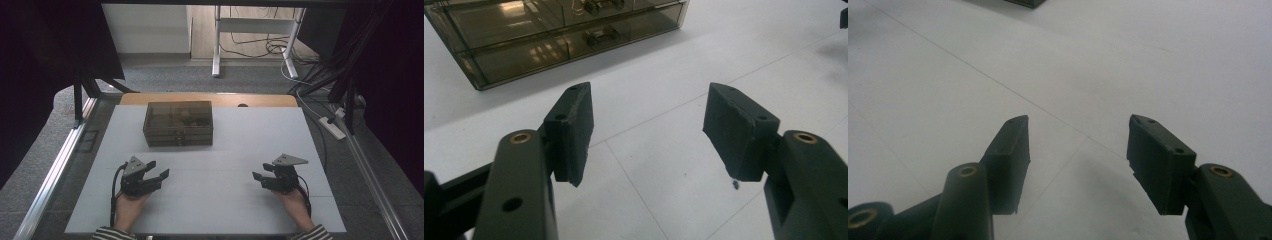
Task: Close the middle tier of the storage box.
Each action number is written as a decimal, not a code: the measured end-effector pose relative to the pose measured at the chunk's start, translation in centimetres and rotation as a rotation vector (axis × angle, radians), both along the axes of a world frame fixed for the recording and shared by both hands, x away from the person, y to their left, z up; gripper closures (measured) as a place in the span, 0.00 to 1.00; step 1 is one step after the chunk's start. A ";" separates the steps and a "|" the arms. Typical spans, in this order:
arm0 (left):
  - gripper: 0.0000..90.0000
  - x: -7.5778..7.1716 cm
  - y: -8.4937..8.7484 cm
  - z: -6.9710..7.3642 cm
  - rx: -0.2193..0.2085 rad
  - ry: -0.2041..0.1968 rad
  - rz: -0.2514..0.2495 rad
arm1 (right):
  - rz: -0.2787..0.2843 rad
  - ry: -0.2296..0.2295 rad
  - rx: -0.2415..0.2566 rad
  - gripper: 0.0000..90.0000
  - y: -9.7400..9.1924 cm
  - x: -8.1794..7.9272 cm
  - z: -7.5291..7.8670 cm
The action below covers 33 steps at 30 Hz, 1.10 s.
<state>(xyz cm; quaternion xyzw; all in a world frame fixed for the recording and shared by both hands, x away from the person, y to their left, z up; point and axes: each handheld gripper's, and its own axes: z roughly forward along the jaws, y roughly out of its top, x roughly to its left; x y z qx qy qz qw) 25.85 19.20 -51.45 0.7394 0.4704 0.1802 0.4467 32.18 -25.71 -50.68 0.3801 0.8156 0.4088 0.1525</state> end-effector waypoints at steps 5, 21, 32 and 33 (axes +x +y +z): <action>0.41 -0.3 0.1 0.1 -0.004 -0.015 0.000 | -0.003 -0.010 0.008 0.46 -0.4 -0.3 0.1; 0.40 -1.1 0.1 0.1 -0.010 -0.035 -0.007 | -0.018 -0.029 0.028 0.45 -1.5 -1.1 0.3; 0.39 -1.7 0.2 0.2 -0.013 -0.056 -0.003 | -0.030 -0.043 0.042 0.43 -2.1 -1.6 0.4; 0.39 -1.8 0.2 0.2 -0.014 -0.057 -0.003 | -0.032 -0.046 0.042 0.43 -2.2 -1.6 0.4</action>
